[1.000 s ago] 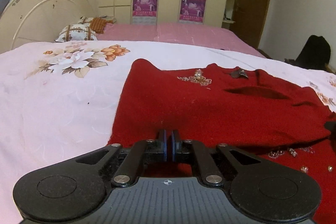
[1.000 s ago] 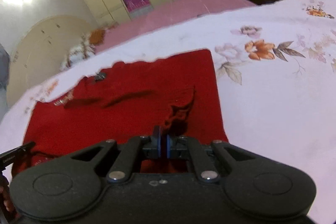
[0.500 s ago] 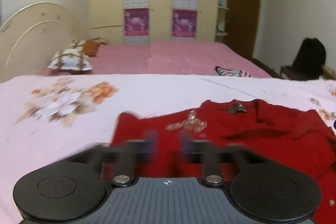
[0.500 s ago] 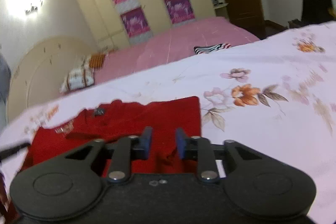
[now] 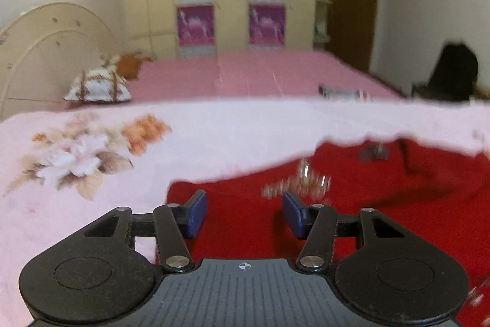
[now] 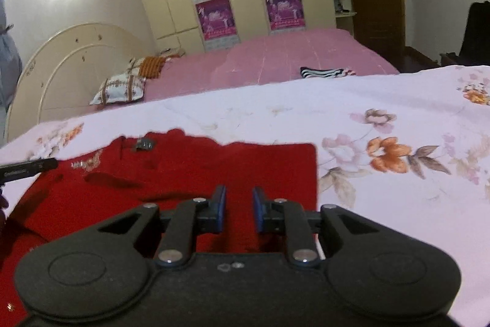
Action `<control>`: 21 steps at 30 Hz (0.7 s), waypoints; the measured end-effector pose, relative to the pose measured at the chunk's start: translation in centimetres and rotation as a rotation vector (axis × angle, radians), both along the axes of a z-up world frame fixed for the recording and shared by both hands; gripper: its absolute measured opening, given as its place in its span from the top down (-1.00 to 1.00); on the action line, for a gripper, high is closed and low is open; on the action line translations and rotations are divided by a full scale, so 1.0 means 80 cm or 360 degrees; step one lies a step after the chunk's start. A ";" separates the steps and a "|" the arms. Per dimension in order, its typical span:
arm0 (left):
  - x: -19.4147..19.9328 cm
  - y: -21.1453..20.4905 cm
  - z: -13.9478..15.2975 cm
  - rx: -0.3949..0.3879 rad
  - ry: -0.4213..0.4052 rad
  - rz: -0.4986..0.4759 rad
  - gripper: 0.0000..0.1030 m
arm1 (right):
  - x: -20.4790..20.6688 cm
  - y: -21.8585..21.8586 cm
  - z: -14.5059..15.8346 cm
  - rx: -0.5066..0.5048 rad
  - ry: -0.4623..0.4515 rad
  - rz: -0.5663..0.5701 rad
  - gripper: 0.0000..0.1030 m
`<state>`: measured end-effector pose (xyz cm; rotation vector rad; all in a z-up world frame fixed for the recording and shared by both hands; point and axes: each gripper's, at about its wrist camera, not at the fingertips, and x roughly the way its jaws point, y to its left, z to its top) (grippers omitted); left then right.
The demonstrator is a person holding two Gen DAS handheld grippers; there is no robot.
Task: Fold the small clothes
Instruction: 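Press and straighten the folded sweater strip with both open tools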
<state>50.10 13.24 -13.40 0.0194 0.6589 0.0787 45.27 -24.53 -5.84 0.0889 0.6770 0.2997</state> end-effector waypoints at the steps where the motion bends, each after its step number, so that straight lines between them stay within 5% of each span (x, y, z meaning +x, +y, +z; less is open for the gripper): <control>1: 0.001 0.005 -0.005 -0.0009 0.0016 0.0003 -0.25 | 0.004 0.005 -0.010 -0.0048 0.0043 0.0008 0.61; 4: -0.003 0.011 0.013 -0.0043 -0.0006 0.0099 -0.25 | 0.009 0.007 -0.016 -0.0090 0.0037 0.0022 0.61; 6: -0.027 0.002 0.028 -0.0102 -0.0154 0.0059 -0.26 | 0.002 0.001 -0.002 -0.0019 -0.0017 -0.0010 0.52; 9: -0.051 -0.035 0.026 -0.0090 -0.0207 -0.0041 -0.26 | -0.011 -0.001 0.009 0.0012 -0.0103 -0.0014 0.45; 11: -0.042 -0.066 0.000 0.0042 -0.0040 -0.0092 -0.26 | -0.005 0.012 -0.009 -0.0052 -0.0002 0.0054 0.48; 14: -0.049 -0.070 0.004 0.0043 -0.0069 0.0007 -0.27 | -0.010 0.030 -0.026 -0.0252 -0.0063 0.0093 0.49; 17: -0.068 -0.102 0.023 0.0081 -0.0201 -0.0110 -0.27 | -0.023 0.026 0.003 -0.0192 -0.0109 0.0025 0.50; 21: -0.052 -0.128 -0.007 0.0095 -0.0020 -0.0136 -0.33 | -0.035 0.049 0.005 -0.0203 -0.0117 0.0169 0.49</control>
